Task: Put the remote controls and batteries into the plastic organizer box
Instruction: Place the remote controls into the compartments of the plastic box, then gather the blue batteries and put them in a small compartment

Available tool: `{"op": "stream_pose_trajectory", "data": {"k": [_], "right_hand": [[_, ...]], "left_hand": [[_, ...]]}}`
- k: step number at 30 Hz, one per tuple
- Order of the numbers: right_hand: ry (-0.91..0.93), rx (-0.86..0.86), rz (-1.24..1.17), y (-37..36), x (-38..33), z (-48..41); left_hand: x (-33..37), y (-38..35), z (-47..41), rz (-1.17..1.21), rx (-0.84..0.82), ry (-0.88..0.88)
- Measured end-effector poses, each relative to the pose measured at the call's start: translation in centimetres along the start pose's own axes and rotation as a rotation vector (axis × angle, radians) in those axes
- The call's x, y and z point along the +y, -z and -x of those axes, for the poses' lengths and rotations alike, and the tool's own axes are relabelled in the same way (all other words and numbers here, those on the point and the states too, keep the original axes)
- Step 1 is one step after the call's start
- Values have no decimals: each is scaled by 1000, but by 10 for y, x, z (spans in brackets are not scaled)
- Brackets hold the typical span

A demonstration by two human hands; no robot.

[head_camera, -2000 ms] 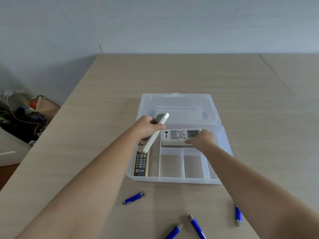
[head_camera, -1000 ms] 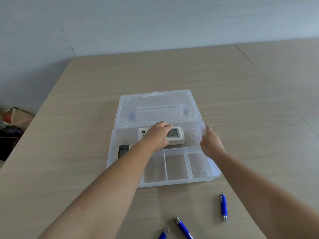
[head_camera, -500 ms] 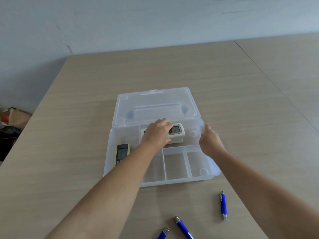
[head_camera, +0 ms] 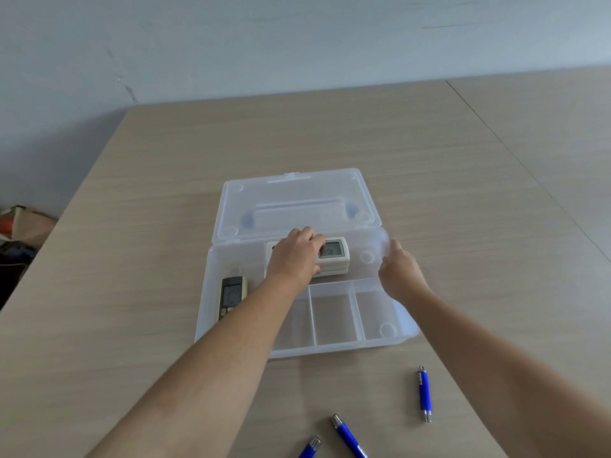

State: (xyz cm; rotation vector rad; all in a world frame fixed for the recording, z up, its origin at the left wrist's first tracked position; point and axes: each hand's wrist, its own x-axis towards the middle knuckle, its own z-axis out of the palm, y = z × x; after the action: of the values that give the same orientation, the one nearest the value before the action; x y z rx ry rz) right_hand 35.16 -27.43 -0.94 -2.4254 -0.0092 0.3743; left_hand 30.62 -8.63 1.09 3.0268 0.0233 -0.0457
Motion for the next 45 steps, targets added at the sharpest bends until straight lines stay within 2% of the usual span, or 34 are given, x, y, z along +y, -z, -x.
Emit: {"op": "stream_pose_trajectory", "data": {"k": [4,7,10,12,15,17,20,22,25,28,30,35,37,39,42,45], "right_hand": [[-11,-9,25,2,-2,1],[71,59,146,3,-4,7],[261,177,228,4,-15,20],[378,216,197,2,-27,34],[557,168,89,-8,-43,69],[709,85,57,-21,-47,101],[947,19,166,-42,-42,146],[1075,-26,291,-53,-34,167],[1033,-309,468,-65,-19,186],[986,-560,694,-74,-8,197],[1024,-601,808,-80,-2,203],[1047,-567,910,-84,-4,206],[1018,-572,895,-84,-7,205],[913,-581,796,-78,-15,204],[721,-536,542,-57,-31,197],[633,-429,280,-36,-43,182]], "left_hand": [[-5,10,3,49,-53,-12],[-13,22,17,41,-54,3],[-25,35,43,29,42,9],[-34,40,66,72,192,20],[-45,39,111,58,387,19],[-52,33,146,-11,404,15],[-61,15,193,-44,361,13],[-60,-1,218,-107,249,34],[-53,-19,242,-175,-83,239],[-51,-34,253,-137,-150,369],[-50,-40,257,-107,-129,385],[-50,-44,267,6,-157,415],[-53,-42,270,101,-146,413],[-54,-33,270,243,-101,416],[-49,-13,261,411,18,420],[-39,13,239,515,118,395]]}}
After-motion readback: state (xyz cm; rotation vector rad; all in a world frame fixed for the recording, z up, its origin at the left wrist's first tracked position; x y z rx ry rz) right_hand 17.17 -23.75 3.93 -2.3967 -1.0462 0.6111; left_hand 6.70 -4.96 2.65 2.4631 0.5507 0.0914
